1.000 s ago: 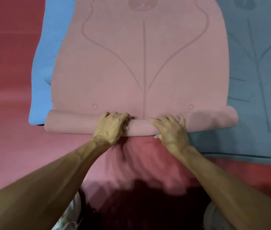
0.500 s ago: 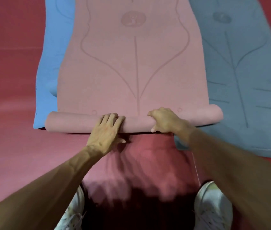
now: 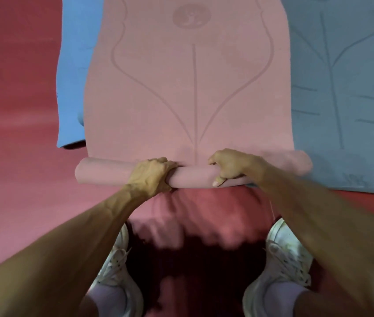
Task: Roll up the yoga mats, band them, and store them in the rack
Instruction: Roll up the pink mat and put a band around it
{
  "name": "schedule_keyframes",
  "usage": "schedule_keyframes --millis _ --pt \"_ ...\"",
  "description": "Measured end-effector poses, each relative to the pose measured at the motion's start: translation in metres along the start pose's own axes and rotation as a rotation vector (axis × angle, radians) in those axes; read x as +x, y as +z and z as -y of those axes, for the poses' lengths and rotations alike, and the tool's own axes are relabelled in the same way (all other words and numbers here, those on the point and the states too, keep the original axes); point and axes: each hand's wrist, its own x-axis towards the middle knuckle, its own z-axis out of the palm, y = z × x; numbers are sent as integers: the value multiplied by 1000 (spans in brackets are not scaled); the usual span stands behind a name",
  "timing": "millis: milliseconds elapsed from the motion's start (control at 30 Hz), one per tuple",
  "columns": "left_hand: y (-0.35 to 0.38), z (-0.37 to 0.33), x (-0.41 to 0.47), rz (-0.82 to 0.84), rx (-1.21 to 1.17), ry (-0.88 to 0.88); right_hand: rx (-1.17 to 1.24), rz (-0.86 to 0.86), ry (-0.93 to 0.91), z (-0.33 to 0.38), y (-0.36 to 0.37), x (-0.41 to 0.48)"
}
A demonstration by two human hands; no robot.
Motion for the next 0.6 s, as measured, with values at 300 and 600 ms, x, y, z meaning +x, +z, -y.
schedule_keyframes --millis 300,600 --pt "-3 7 33 137 -8 -69 155 -258 -73 -17 38 4" --pt "-25 20 70 382 -208 -156 -276 -790 -94 -13 84 -9"
